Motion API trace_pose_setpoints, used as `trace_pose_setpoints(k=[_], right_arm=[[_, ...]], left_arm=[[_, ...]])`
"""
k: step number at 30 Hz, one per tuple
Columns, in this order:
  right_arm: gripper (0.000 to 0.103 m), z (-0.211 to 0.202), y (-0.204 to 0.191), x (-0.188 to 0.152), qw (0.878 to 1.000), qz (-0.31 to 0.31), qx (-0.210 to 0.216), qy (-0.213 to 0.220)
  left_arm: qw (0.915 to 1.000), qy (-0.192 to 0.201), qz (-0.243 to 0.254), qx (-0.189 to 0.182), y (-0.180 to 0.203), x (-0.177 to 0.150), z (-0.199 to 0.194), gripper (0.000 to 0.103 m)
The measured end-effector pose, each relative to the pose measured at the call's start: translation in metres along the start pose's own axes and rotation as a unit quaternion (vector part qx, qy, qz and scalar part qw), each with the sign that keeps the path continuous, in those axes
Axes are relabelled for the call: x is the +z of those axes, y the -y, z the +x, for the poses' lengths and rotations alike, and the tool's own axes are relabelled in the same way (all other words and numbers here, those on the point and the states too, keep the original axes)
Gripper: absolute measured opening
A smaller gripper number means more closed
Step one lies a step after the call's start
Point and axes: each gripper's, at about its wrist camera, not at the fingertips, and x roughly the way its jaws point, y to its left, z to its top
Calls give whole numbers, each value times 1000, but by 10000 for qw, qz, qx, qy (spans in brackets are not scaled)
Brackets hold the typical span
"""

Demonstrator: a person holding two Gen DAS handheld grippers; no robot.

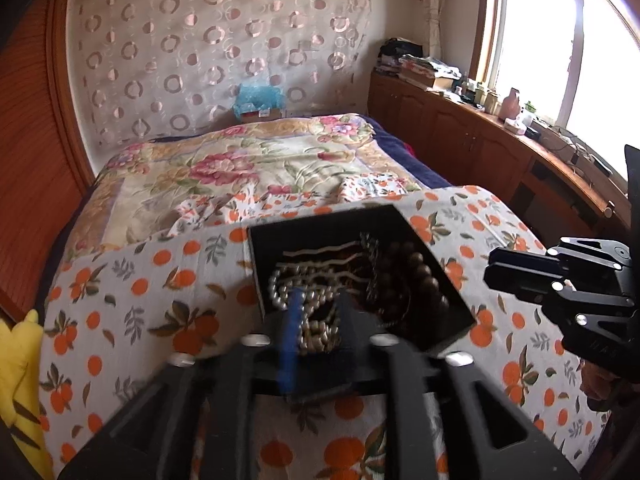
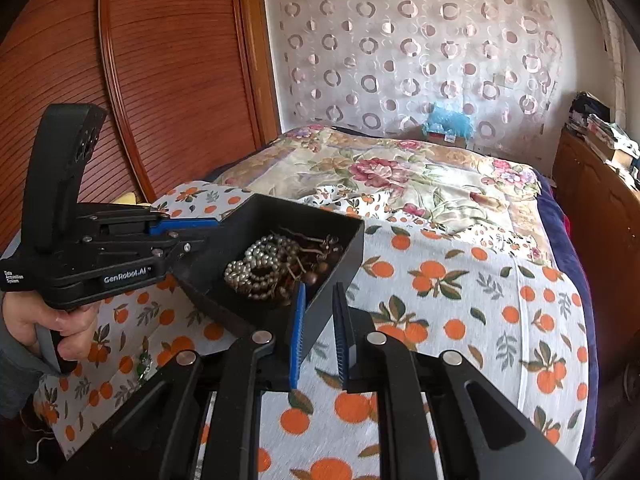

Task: Organize jewelry
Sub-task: 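Open both grippers to drop the necklace and bead bracelet into the box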

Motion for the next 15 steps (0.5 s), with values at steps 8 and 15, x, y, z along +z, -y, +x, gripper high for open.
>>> trace_pose_setpoints(k=[8,15], right_arm=[[15,-21,-21,-16,9999,-93,-3,47],[15,-41,-48,-34,9998,-197,1,46]], left_arm=[[9998,37,-2,175,0,-24,-30,52],[9994,213,-55,264,-2,-43,-63,74]])
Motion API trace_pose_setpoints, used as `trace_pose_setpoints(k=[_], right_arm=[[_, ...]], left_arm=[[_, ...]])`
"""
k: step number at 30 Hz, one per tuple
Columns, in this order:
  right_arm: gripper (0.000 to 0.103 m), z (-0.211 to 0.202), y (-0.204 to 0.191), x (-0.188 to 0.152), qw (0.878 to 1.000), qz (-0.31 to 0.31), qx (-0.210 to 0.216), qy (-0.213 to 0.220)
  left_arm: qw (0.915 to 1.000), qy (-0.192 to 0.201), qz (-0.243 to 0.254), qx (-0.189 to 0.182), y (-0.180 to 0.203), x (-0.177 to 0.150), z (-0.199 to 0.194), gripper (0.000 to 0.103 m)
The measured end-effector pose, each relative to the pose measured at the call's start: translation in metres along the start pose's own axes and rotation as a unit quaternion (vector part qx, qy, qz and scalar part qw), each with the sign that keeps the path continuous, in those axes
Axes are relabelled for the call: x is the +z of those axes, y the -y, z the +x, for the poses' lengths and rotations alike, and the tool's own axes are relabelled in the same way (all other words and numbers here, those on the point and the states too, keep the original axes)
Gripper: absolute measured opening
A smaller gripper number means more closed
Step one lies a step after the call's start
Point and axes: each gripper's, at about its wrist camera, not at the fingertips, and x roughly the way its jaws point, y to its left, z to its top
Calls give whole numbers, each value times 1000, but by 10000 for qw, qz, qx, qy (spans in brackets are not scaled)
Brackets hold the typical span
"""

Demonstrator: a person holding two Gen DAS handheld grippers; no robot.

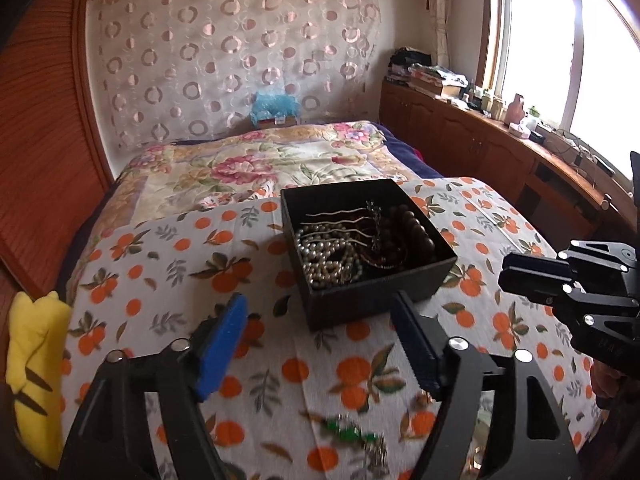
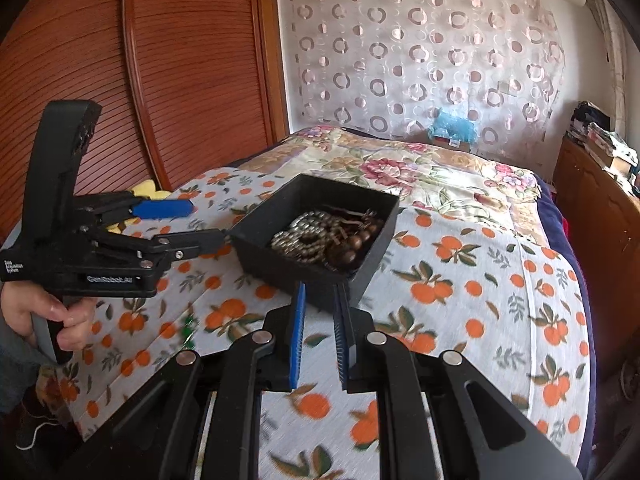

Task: Organize jewelry
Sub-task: 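Open both grippers to drop the necklace and bead bracelet into the box, then move the right gripper down over the pale green jade bangle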

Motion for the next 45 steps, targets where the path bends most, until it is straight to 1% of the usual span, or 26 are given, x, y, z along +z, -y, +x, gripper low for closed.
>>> trace_pose_setpoints(k=[1,3,5,8,9,13,16,19,22,24,26,28,37,45], right_arm=[[15,-3,-2,-3,10000,0,0,0],[15,-10,-8,-9,10000,20,18,0],[16,-16,-14,-16,10000,15,21,-15],[37,-22,-24,-25,10000,-30,32,-40],[39,-23,-28,-28,10000,-42,38,-51],[39,-20,-39,-43,9998,-5,119,-184],[44,-15,-49,-54,9993,-55,177,-317],[52,-8,-58,-63,9987,-149,176,-457],[60,0,-65,-70,9977,-174,244,-606],[68,7,-69,-75,9965,-214,285,-757],[69,13,-72,-79,9954,-249,297,-881],[74,16,-73,-80,9948,-215,356,-933],[75,22,-78,-82,9931,-315,345,-1072],[75,23,-85,-85,9924,-555,165,-1090]], left_arm=[[10000,5,-10,23,-1,-3,-4,76],[9999,48,-52,77,-3,-9,-13,84],[9998,94,-111,112,-6,-15,-23,86],[9996,150,-196,127,-12,-26,-37,89],[9995,176,-210,141,-13,-29,-41,89],[9993,191,-297,85,-19,-47,-54,89],[9994,121,-308,47,-20,-62,-58,89],[9996,33,-293,34,-20,-75,-58,89],[9993,-53,-371,-55,-21,-85,-59,89],[9992,-85,-391,-75,-21,-92,-60,89],[9992,-118,-377,-73,-20,-97,-60,89],[9992,-163,-357,-62,-19,-101,-60,89],[9990,-301,-340,-30,-18,-109,-55,89],[9988,-374,-312,-21,-14,-110,-51,89]])
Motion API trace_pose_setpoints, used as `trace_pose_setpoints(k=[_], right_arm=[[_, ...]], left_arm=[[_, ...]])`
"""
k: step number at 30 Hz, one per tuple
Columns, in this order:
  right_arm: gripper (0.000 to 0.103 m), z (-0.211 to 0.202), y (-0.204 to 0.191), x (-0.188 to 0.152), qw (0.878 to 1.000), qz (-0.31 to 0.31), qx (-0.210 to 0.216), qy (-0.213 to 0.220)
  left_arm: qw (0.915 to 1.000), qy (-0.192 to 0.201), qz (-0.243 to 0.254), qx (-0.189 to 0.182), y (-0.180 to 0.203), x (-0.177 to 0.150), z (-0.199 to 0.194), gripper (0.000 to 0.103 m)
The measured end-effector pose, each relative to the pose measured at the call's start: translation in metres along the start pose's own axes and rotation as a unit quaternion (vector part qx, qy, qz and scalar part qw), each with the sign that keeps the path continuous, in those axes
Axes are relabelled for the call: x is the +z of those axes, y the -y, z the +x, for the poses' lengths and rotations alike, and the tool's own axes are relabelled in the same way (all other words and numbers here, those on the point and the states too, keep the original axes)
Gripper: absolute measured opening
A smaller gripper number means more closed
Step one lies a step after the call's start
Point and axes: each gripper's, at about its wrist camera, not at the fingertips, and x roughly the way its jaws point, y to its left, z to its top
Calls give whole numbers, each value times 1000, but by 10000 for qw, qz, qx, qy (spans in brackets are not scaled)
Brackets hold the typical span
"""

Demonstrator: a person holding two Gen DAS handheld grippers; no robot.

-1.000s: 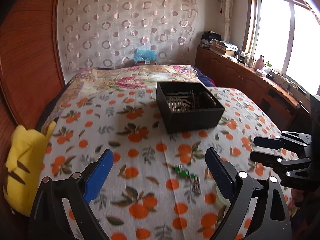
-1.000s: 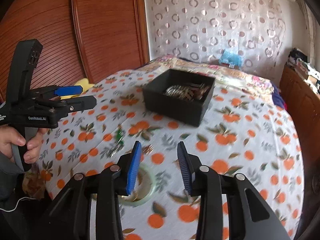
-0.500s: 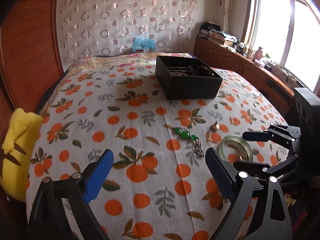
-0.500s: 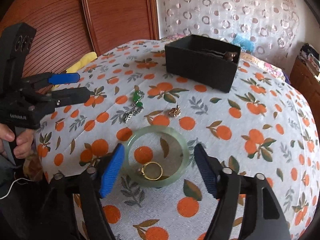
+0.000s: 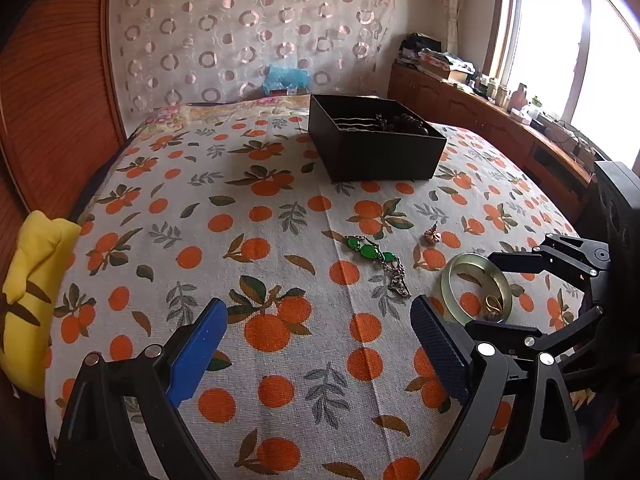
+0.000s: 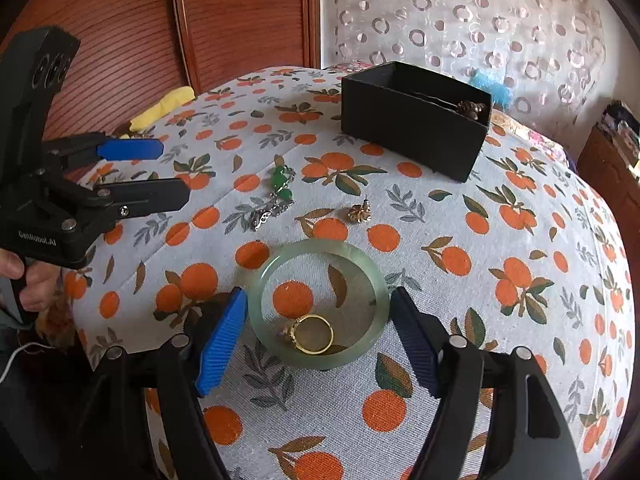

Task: Organize jewelry
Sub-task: 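Move the right gripper down over the pale green jade bangle, then grasp the green gem pendant with the left gripper while the right grips the jade bangle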

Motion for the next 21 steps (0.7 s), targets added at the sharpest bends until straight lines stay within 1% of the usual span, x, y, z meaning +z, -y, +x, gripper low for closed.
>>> trace_pose_setpoints(k=[5,9,12,14,16,18,20,21], right_arm=[[74,0,0,0,10000,8,20,18],[74,-11,4,0,9997,100,28,237],[74,-25,15,-2,9987,261,67,426],[74,-31,24,-3,9981,347,18,504],[74,-36,37,-5,9974,475,-74,530],[74,-38,50,-10,9967,589,-194,516],[74,-38,58,-15,9962,648,-329,480],[74,-38,62,-18,9959,674,-395,451]], left_arm=[[10000,-11,-21,-13,0,1,2,89],[10000,-38,-31,-41,2,2,4,89],[10000,-44,-6,-38,3,3,5,89],[10000,-46,11,-34,5,4,6,89],[10000,-60,16,-51,6,6,8,86],[9999,-117,23,-80,7,7,11,79],[9997,-181,13,-133,8,8,15,75],[9997,-205,3,-157,8,9,17,72]])
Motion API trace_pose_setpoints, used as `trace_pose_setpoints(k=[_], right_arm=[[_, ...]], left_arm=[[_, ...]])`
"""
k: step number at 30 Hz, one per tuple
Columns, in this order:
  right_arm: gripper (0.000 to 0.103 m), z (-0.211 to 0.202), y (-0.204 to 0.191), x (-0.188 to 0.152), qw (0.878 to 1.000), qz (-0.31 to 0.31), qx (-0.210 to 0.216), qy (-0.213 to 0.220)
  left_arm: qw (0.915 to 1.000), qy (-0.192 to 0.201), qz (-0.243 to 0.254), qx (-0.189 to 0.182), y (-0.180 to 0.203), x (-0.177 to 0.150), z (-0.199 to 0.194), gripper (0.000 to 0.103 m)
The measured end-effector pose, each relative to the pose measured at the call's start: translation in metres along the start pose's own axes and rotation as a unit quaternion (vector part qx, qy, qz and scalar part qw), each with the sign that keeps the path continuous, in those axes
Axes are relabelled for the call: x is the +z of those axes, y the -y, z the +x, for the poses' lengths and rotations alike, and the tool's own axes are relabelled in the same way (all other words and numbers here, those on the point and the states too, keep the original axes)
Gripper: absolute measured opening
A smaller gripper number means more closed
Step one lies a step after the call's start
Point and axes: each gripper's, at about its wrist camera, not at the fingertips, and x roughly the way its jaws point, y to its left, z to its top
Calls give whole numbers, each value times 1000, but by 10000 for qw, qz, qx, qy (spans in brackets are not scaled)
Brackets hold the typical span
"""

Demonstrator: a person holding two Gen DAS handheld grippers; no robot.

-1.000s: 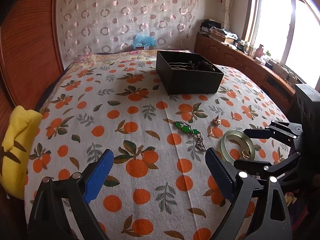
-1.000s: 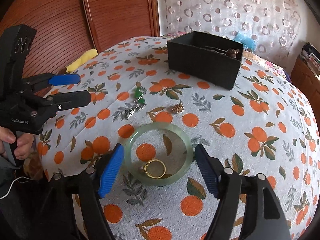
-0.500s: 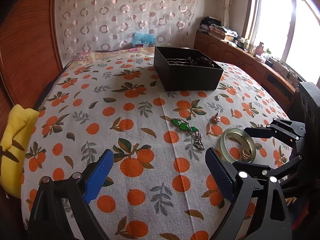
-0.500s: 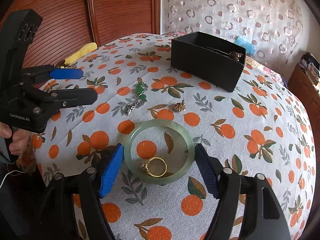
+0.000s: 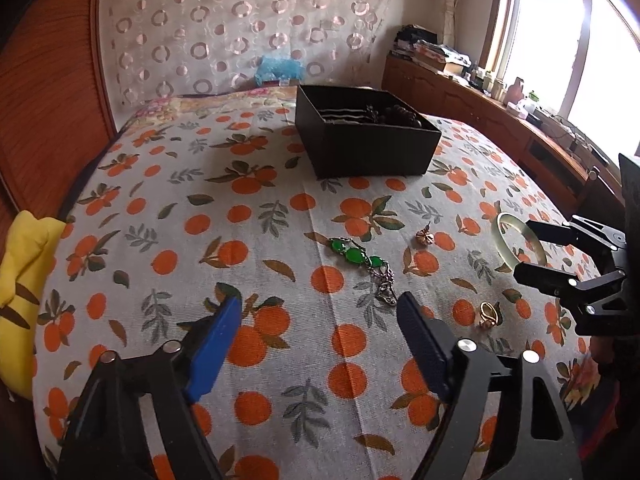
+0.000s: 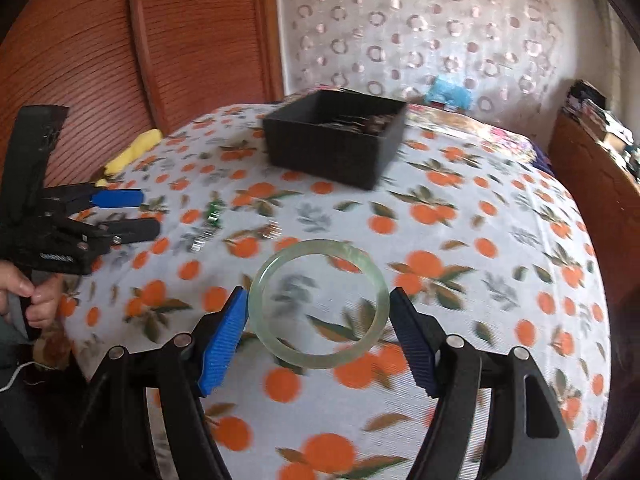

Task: Organize jewelry
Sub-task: 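Grasp the green gem pendant with the left gripper while the right grips the jade bangle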

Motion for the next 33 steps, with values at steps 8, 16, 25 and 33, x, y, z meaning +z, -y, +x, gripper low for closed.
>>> trace_pose_setpoints(k=[8,16,25,33], right_arm=[[74,2,8,-12,9999,74,-117,-58],[74,5,4,-14,9997,24,-211,-87],[74,9,1,-15,9996,1,-231,-137],[74,9,2,-15,9997,17,-216,-144]], left_arm=[[9995,-239,121,-160,11,14,19,48],[9990,-390,211,-112,23,36,43,44],[9980,-433,388,248,33,36,50,38],[9982,-377,327,331,25,27,42,38]])
